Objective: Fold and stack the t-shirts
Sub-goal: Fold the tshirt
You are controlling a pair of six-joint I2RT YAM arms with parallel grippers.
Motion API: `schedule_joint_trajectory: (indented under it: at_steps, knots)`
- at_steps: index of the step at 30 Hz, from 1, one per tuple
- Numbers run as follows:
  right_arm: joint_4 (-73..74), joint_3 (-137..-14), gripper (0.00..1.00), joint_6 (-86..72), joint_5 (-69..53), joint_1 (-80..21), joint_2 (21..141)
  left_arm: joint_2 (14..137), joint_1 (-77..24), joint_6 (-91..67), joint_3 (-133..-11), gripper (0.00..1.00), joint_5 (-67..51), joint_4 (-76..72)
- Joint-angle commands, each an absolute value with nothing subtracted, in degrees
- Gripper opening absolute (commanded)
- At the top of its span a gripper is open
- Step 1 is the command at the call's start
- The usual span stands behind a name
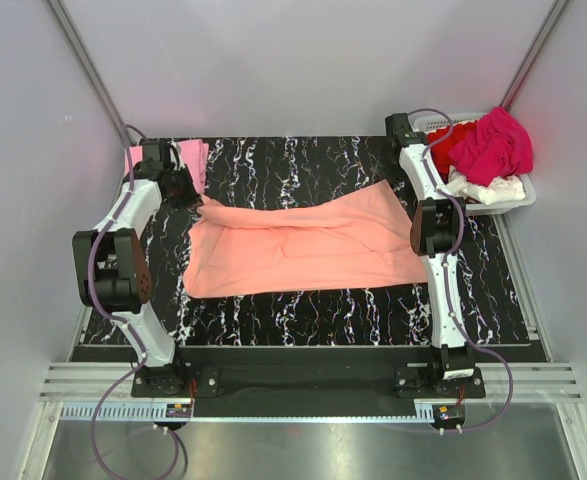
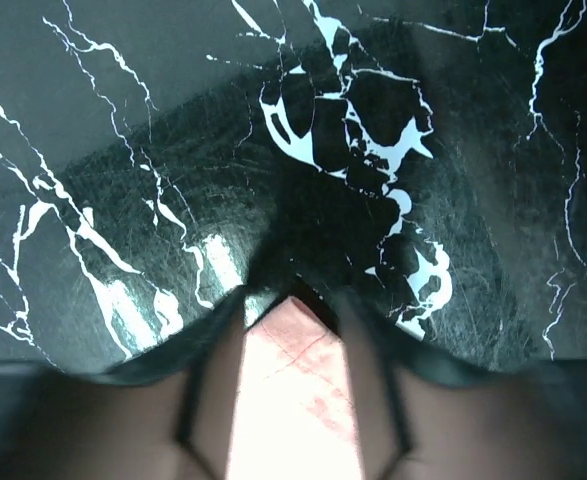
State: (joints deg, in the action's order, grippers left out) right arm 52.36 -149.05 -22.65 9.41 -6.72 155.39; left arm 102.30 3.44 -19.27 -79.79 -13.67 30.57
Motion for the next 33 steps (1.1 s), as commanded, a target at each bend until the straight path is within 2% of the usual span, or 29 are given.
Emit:
schedule_joint_trajectory:
  at_steps: [1,3,4,7,16,27,33]
  knots:
    - [51.33,-150.21,0.47,-21.89,8.88,-7.21,157.23,102.48,3.52,-18.54,-82.44,0.01,-14.41,30.23]
    - [51.42,-149.94,0.32,-21.80,8.96,-7.29,157.76,102.57,3.52,-18.46,-82.44,0.01,-14.50,30.23]
    - [51.33,-149.68,0.19,-21.97,8.79,-7.47,157.76,102.66,3.52,-18.46,-82.53,0.01,-14.41,30.32]
    - [50.11,-146.79,0.00,-22.41,8.53,-7.56,156.71,103.27,3.60,-18.54,-82.70,0.01,-14.15,30.06]
    - [48.78,-143.88,0.00,-21.97,9.58,-7.47,150.74,108.45,3.43,-22.93,-87.53,0.02,-17.75,28.13]
    - [46.24,-141.51,0.00,-23.47,12.48,-5.45,142.74,123.56,0.35,-19.25,-114.14,0.03,-21.61,34.98]
    - [45.79,-139.92,0.00,-24.17,14.23,-3.52,138.52,126.73,-0.52,-17.32,-119.00,0.06,-24.08,33.58]
